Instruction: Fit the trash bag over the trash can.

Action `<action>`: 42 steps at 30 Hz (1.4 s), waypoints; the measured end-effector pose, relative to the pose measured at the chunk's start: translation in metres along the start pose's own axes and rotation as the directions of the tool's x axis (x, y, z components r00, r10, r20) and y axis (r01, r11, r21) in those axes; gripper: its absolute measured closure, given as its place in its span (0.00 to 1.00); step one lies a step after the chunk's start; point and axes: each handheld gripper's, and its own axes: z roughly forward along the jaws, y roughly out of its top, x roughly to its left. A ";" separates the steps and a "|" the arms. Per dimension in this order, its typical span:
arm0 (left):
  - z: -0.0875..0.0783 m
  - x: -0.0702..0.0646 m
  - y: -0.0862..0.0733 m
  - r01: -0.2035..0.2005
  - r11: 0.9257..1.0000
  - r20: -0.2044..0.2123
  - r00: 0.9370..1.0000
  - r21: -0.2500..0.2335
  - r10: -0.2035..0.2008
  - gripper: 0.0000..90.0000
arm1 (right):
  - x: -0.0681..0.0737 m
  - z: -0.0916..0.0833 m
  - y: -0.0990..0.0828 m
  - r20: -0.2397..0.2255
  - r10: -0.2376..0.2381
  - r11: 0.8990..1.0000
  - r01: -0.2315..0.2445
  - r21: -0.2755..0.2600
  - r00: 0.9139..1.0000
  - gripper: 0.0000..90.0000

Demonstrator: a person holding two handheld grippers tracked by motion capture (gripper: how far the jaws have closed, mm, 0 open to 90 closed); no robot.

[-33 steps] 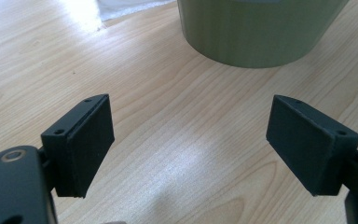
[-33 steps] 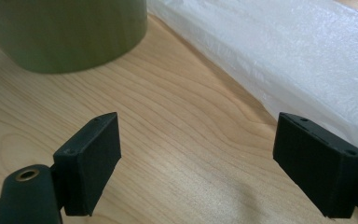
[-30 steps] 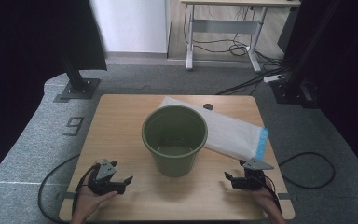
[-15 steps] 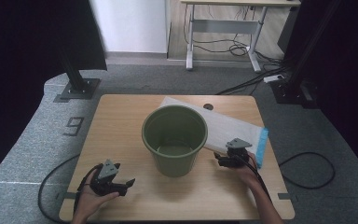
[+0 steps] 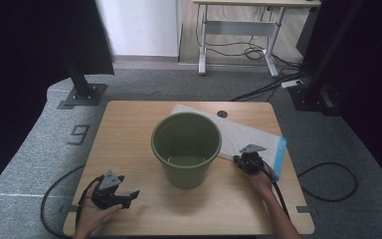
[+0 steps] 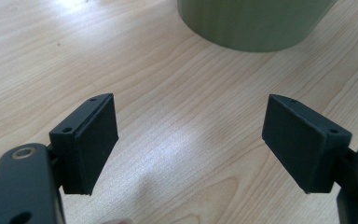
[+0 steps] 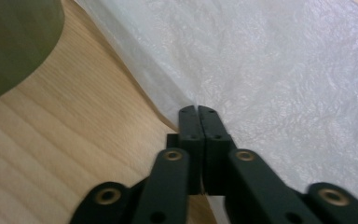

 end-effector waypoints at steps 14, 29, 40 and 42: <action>0.005 -0.002 -0.001 -0.012 1.000 0.025 1.000 0.015 0.012 0.22 | 0.019 -0.089 -0.065 0.015 0.032 0.999 -0.032 0.007 0.999 0.99; 0.010 0.000 0.001 -0.020 0.999 -0.004 1.000 0.030 0.020 0.22 | 0.065 -0.043 -0.009 0.025 -0.099 0.993 0.100 -0.056 0.995 0.54; 0.012 0.005 -0.002 -0.004 0.999 -0.049 0.999 0.044 0.006 0.20 | 0.076 0.010 0.016 -0.001 -0.117 0.992 0.117 -0.038 0.993 0.72; 0.012 0.005 -0.003 0.002 0.999 -0.055 0.999 0.045 0.001 0.20 | 0.076 0.011 0.015 0.012 -0.115 0.993 0.116 -0.035 0.993 0.82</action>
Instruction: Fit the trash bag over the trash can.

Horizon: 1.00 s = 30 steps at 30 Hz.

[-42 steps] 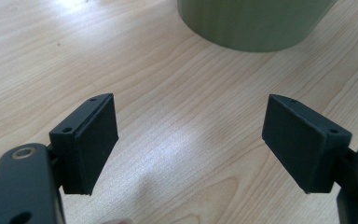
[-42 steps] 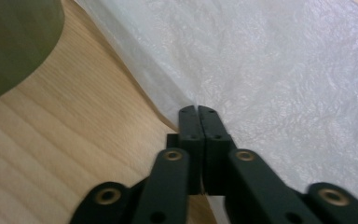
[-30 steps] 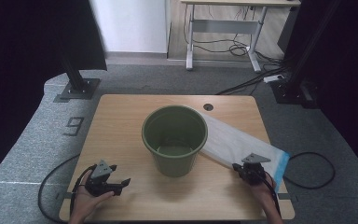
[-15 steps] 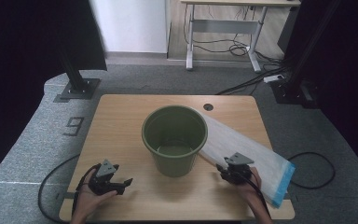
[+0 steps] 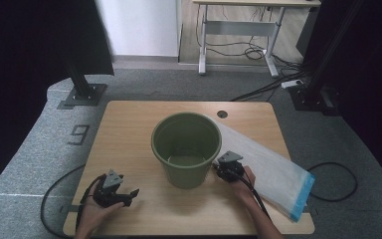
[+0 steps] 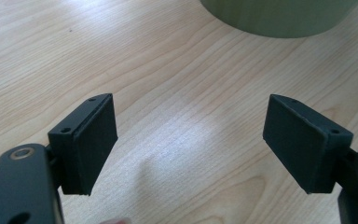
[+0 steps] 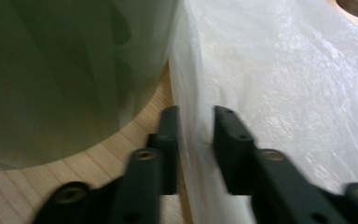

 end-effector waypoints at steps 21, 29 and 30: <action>0.003 -0.002 0.001 -0.007 1.000 -0.018 1.000 0.016 0.007 0.19 | -0.005 -0.044 -0.025 -0.072 0.051 0.999 -0.051 -0.001 0.996 0.65; 0.004 -0.002 0.001 -0.011 1.000 -0.019 1.000 0.025 0.011 0.19 | -0.007 -0.013 -0.001 -0.079 0.056 0.998 -0.056 -0.007 0.995 0.50; 0.003 -0.002 0.001 -0.007 1.000 -0.017 1.000 0.018 0.008 0.19 | -0.006 -0.006 0.001 -0.082 0.048 0.999 -0.048 0.009 0.995 0.50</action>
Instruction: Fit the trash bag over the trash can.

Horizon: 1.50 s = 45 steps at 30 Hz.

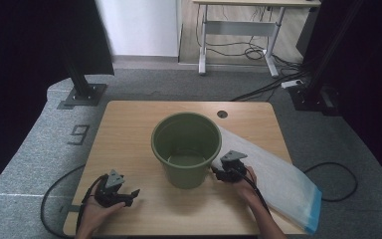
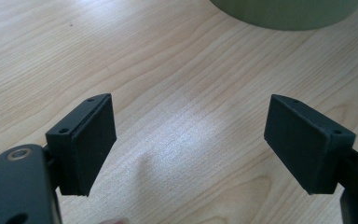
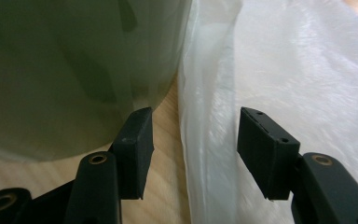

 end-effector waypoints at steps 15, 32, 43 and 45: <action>0.000 -0.001 0.000 -0.006 1.000 0.004 1.000 0.000 0.006 0.19 | -0.008 0.005 0.002 0.059 0.050 0.999 -0.049 -0.018 0.997 0.98; 0.000 0.000 0.000 -0.001 1.000 -0.012 1.000 0.001 0.001 0.19 | -0.046 -0.071 0.016 0.067 0.236 0.928 -0.204 -0.313 0.970 0.99; 0.004 -0.002 0.000 -0.004 1.000 -0.008 1.000 0.010 0.004 0.19 | -0.049 -0.102 0.028 0.038 0.281 0.877 -0.241 -0.415 0.959 0.99; 0.004 -0.003 0.000 -0.005 1.000 -0.006 1.000 0.008 0.005 0.19 | -0.048 -0.109 0.034 0.043 0.276 0.873 -0.231 -0.430 0.960 0.99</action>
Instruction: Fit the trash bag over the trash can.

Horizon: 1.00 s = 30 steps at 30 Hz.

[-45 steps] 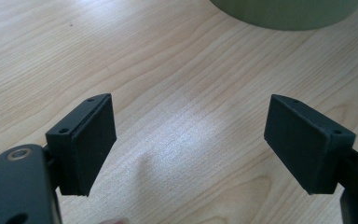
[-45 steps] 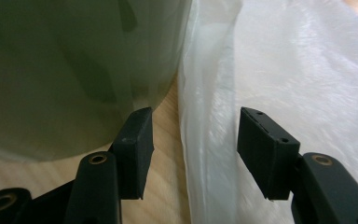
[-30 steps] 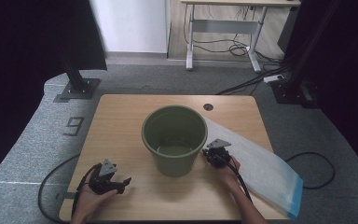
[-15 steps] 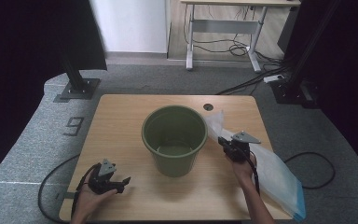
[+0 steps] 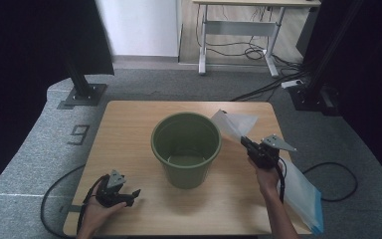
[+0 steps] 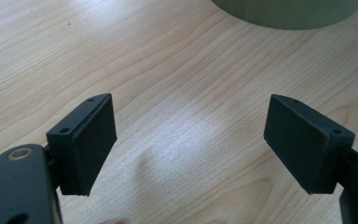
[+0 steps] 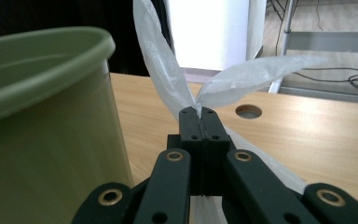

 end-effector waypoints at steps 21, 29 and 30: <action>-0.003 0.001 -0.001 0.014 1.000 0.003 1.000 -0.015 -0.014 0.19 | 0.013 -0.035 0.049 -0.003 -0.031 0.991 0.030 -0.130 1.000 0.99; -0.002 0.001 -0.001 0.015 1.000 0.003 1.000 -0.013 -0.015 0.19 | 0.020 -0.046 0.065 -0.007 -0.047 0.982 0.045 -0.186 0.999 0.99; -0.002 0.001 -0.001 0.018 1.000 0.003 1.000 -0.014 -0.018 0.19 | 0.021 -0.048 0.068 -0.010 -0.049 0.980 0.047 -0.191 0.999 0.99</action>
